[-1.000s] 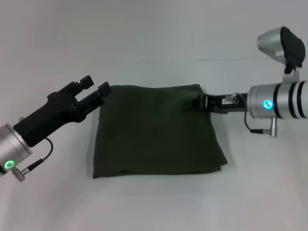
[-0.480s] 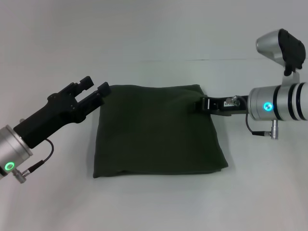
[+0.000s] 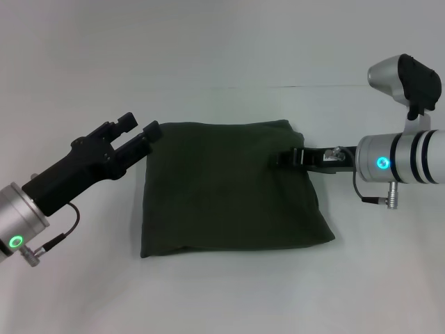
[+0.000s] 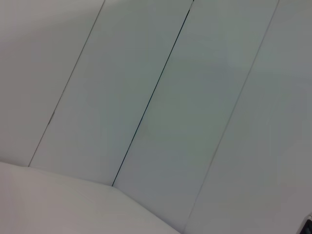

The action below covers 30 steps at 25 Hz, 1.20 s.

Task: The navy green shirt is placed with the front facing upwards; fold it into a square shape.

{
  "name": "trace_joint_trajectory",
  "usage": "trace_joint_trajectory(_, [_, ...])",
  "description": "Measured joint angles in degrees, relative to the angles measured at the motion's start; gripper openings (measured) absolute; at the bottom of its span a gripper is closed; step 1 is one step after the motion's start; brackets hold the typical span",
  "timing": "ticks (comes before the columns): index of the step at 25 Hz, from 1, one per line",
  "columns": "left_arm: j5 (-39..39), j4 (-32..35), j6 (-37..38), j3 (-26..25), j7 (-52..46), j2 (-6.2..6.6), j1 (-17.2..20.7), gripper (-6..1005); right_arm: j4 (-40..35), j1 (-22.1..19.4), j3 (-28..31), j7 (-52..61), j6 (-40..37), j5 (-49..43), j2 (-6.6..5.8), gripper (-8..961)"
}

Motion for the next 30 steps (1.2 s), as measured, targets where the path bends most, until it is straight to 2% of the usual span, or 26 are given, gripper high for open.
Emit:
trace_joint_trajectory(5, [0.0,0.0,0.0,0.0,0.0,0.02,0.0,716,-0.6,-0.1,0.3,0.1,-0.2,0.4,0.38,180])
trace_joint_trajectory(7, [0.0,0.0,0.0,0.0,0.0,0.06,0.0,716,-0.6,-0.1,0.3,0.4,-0.5,0.4,0.09,384])
trace_joint_trajectory(13, [0.0,0.0,0.0,-0.2,0.0,0.09,0.1,716,-0.7,0.0,1.8,1.6,-2.1,0.5,-1.53,637])
trace_joint_trajectory(18, [0.0,0.0,0.0,-0.3,0.0,0.03,-0.1,716,-0.7,0.7,2.7,2.8,-1.5,0.5,-1.81,694])
trace_joint_trajectory(30, [-0.9,0.0,0.0,-0.4,0.0,0.25,-0.6,717,-0.3,1.3,4.0,3.4,4.1,1.4,0.37,690])
